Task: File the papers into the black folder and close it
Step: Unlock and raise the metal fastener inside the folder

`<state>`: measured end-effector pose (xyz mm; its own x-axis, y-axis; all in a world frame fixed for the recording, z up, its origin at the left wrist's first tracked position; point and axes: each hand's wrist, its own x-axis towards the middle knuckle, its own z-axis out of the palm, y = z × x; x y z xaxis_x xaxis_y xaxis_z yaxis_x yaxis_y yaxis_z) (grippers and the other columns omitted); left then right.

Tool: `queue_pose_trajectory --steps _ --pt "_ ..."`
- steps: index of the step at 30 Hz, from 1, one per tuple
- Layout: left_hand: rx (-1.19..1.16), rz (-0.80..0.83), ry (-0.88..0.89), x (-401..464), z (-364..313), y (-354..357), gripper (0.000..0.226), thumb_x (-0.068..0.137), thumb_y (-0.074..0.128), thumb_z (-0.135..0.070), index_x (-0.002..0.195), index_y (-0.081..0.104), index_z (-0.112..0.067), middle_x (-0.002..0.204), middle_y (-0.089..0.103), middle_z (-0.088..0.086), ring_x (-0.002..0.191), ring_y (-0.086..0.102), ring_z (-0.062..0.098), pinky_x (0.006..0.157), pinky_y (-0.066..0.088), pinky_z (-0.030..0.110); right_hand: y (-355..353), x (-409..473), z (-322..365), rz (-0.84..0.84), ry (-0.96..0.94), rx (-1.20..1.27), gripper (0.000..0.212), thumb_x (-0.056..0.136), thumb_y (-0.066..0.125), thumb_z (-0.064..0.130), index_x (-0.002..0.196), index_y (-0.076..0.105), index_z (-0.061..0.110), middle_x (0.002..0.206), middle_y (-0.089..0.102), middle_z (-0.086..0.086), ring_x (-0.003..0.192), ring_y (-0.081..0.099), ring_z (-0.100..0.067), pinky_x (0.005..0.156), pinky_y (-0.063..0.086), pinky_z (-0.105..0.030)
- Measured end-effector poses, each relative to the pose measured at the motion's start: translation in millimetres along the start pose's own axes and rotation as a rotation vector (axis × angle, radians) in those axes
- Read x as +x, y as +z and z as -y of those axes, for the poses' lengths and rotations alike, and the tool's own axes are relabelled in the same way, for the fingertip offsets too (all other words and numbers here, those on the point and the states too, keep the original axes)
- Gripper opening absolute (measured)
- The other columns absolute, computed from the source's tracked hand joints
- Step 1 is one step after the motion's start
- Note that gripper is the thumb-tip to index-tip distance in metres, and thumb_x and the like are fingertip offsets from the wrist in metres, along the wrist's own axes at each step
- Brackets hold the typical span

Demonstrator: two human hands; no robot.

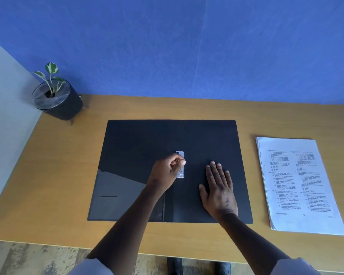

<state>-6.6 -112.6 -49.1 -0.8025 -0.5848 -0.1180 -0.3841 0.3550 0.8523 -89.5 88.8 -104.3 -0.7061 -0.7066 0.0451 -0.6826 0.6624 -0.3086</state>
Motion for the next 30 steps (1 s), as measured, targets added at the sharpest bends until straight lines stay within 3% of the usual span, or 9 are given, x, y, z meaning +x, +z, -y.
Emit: queue_pose_trajectory --steps 3,7,16,25,30 --pt "0.01 -0.05 0.009 10.4 -2.9 -4.0 0.016 0.094 0.062 -0.035 0.092 0.071 -0.023 0.071 0.067 -0.015 0.067 0.061 -0.004 0.064 0.045 0.019 -0.3 0.7 0.8 -0.007 -0.002 0.004 0.065 0.099 0.038 0.043 0.152 0.038 0.006 0.163 0.03 -0.011 0.153 0.02 -0.026 0.124 0.016 -0.048" --pt "0.16 -0.112 0.054 31.7 -7.6 -9.9 0.021 0.096 0.058 -0.041 0.096 0.072 -0.025 0.082 0.073 -0.012 0.074 0.067 0.004 0.068 0.051 0.027 -0.3 0.8 1.0 -0.01 -0.003 0.002 0.065 0.099 0.038 0.042 0.152 0.038 0.006 0.162 0.03 -0.011 0.154 0.02 -0.026 0.124 0.015 -0.048" --pt "0.237 -0.017 -0.149 63.9 3.2 -16.9 0.022 0.09 0.066 -0.041 0.083 0.068 -0.021 0.061 0.056 -0.009 0.059 0.055 0.011 0.056 0.036 0.026 1.2 1.9 -0.6 0.038 -0.027 -0.054 0.065 0.101 0.036 0.041 0.155 0.031 0.004 0.164 0.025 -0.013 0.155 0.016 -0.027 0.124 0.017 -0.05" --pt "0.264 -0.02 -0.299 65.1 -3.2 -15.3 0.019 0.089 0.066 -0.043 0.084 0.069 -0.024 0.074 0.067 -0.009 0.071 0.065 0.012 0.061 0.045 0.026 -1.3 3.5 0.8 0.082 -0.022 -0.063 0.067 0.101 0.034 0.043 0.156 0.029 0.005 0.165 0.022 -0.012 0.155 0.014 -0.026 0.125 0.015 -0.048" --pt "0.226 -0.097 -0.345 46.4 -2.9 -17.6 0.015 0.088 0.067 -0.036 0.088 0.068 -0.021 0.073 0.069 -0.006 0.073 0.069 0.018 0.07 0.053 0.03 -3.3 4.2 2.3 0.11 -0.014 -0.045 0.067 0.1 0.033 0.043 0.155 0.03 0.004 0.165 0.023 -0.013 0.155 0.015 -0.027 0.125 0.013 -0.048"
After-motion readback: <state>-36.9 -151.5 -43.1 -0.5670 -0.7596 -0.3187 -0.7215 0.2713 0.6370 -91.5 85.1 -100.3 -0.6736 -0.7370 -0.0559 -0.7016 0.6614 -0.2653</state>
